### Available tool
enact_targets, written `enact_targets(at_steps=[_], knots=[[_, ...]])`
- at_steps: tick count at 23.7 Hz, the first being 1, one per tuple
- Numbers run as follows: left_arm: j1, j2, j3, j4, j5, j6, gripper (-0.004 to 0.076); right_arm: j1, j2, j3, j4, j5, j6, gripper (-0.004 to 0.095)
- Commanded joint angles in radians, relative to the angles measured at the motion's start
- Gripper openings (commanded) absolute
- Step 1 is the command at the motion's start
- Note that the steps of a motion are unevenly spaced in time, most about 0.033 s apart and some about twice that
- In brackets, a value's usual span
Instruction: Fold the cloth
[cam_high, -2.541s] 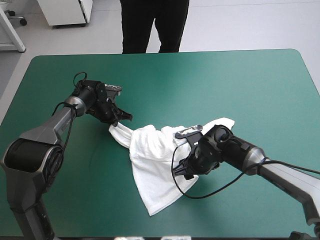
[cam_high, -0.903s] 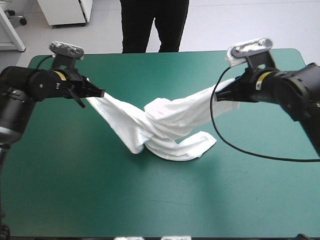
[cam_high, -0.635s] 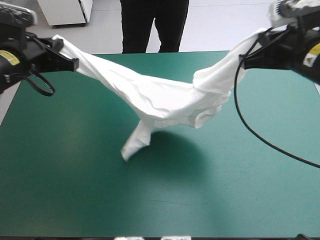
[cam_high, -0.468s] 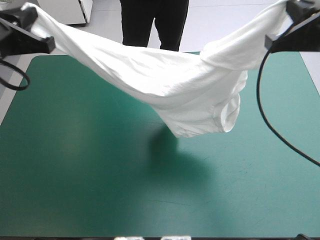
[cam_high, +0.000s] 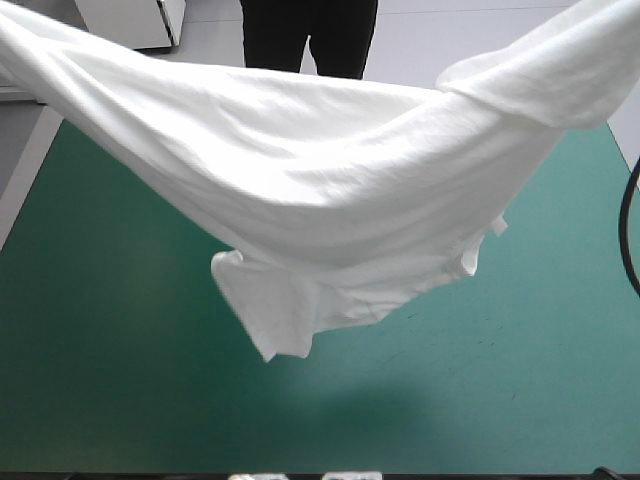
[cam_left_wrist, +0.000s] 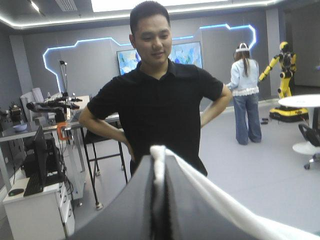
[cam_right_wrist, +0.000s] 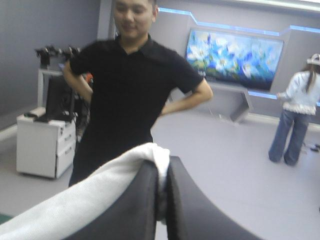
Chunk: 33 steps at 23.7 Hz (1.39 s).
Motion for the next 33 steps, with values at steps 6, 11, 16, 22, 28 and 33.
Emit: enact_targets(at_steps=[6, 11, 16, 22, 28, 33], knots=[[-0.194, -0.115, 0.410, 0.346, 0.092, -0.161, -0.0009, -0.004, -0.147, 0.350, -0.144, 0.129, 0.109, -0.0017], [-0.192, -0.073, 0.773, 0.443, 0.017, -0.302, -0.0008, -0.006, -0.178, 0.821, -0.144, 0.054, 0.232, -0.0017], [-0.188, 0.185, 0.882, 0.512, -0.062, -0.374, -0.0008, -0.018, -0.024, 1.091, -0.137, -0.211, 0.399, -0.0017], [-0.005, 0.448, 0.800, 0.315, -0.170, -0.425, -0.0008, -0.239, 0.269, 0.998, 0.178, -0.308, 0.278, -0.0017], [0.076, 0.550, 0.781, 0.225, -0.255, -0.411, -0.0009, -0.356, 0.479, 0.840, 0.355, -0.306, 0.177, -0.0017], [0.089, 0.625, 0.781, 0.213, -0.267, -0.427, -0.0009, -0.397, 0.599, 0.734, 0.422, -0.270, 0.151, -0.0017]])
